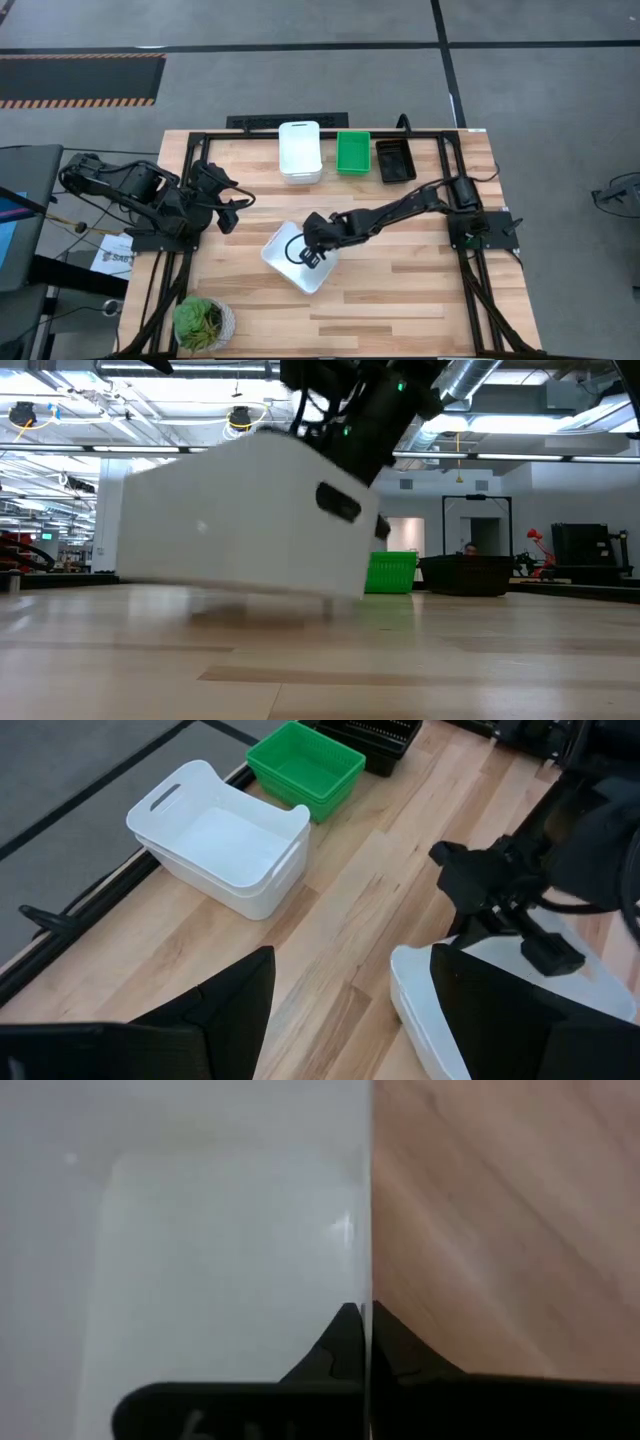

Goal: Stack baskets by color
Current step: Stack the bottom white bin into the top white bin, then return to Home Position

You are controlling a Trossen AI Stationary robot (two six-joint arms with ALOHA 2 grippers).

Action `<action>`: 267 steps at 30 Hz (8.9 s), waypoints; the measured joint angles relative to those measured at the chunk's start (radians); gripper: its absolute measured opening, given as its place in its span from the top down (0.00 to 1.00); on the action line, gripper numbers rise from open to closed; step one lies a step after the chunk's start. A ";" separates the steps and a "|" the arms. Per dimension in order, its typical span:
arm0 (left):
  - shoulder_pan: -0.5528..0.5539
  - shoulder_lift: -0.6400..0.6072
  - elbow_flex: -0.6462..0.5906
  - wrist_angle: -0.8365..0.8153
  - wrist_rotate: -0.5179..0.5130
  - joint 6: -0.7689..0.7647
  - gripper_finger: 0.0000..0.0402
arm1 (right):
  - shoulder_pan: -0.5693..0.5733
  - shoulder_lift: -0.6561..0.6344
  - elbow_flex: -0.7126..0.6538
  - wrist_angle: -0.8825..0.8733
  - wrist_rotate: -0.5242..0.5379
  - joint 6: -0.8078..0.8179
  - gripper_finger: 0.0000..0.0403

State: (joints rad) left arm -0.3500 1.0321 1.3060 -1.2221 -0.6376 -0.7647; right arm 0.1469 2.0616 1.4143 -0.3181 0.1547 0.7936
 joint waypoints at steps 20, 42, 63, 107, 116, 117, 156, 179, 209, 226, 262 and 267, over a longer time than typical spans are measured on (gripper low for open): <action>0.000 -0.001 0.000 -0.021 -0.069 -0.001 0.36 | -0.342 -0.364 0.002 0.066 0.290 -0.088 1.00; 0.000 -0.006 0.000 -0.022 -0.085 -0.010 0.36 | -0.534 -0.208 0.002 0.180 0.294 0.137 1.00; 0.000 -0.006 0.000 -0.030 -0.083 -0.006 0.36 | -0.508 -0.009 0.284 -0.087 0.318 0.098 1.00; 0.000 -0.005 0.000 -0.030 -0.085 -0.003 0.36 | -0.522 -0.012 0.283 -0.161 0.288 0.115 1.00; 0.000 -0.006 0.000 -0.030 -0.085 -0.002 0.36 | -0.522 -0.012 0.283 -0.160 0.288 0.098 0.95; 0.000 -0.006 0.000 -0.030 -0.085 -0.002 0.36 | -0.522 -0.012 0.283 -0.160 0.288 0.093 0.94; 0.000 -0.005 0.000 -0.030 -0.065 -0.009 0.36 | -0.535 0.011 0.283 0.017 0.207 -0.126 0.54; 0.000 -0.004 0.000 -0.029 -0.269 0.006 0.36 | -0.487 -0.126 0.283 -0.012 0.243 -0.359 0.60; -0.048 -0.128 -0.054 0.271 -0.275 0.230 0.36 | -0.329 -1.363 -0.705 0.306 -0.242 -0.602 0.61; 0.042 -0.781 -0.511 0.885 0.073 0.579 0.36 | -0.332 -1.687 -1.098 0.753 -0.289 -0.401 0.61; 0.042 -1.028 -0.612 0.824 0.267 0.596 0.36 | -0.057 -1.977 -1.154 0.626 -0.019 -0.597 0.60; 0.042 -1.030 -0.645 0.804 0.238 0.593 0.36 | -0.057 -2.052 -1.157 0.514 -0.016 -0.597 0.61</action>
State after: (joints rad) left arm -0.3084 0.0025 0.6613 -0.4179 -0.3992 -0.1715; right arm 0.0902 0.0096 0.2573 0.1961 0.1383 0.1967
